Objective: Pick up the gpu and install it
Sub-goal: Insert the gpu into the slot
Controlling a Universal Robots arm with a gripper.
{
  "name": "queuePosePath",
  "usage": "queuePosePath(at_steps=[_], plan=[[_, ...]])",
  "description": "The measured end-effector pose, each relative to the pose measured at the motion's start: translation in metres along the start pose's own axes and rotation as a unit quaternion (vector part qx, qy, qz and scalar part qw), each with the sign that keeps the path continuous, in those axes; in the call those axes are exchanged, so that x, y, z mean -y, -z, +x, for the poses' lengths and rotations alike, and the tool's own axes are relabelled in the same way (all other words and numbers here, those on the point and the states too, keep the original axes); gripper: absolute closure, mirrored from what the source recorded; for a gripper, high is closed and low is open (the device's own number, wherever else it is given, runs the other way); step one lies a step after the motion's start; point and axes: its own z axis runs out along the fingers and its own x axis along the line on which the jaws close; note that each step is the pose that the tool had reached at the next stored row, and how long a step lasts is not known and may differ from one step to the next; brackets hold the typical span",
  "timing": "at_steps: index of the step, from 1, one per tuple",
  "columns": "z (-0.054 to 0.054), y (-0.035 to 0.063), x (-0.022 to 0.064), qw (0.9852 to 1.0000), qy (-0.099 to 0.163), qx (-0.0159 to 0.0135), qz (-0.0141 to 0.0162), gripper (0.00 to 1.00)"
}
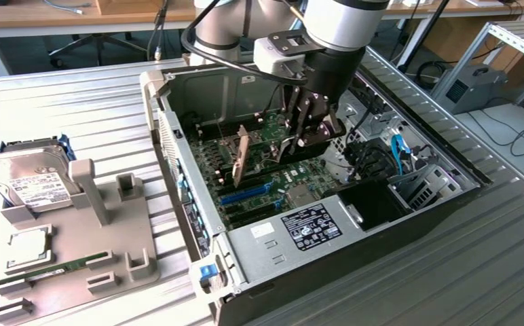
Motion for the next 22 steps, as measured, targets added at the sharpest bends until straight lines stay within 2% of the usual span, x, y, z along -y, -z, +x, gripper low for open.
queuePosePath(at_steps=[22], plan=[[0.0000, -0.0007, -0.0002, 1.0000, 0.009, -0.0003, -0.0002, 0.74]])
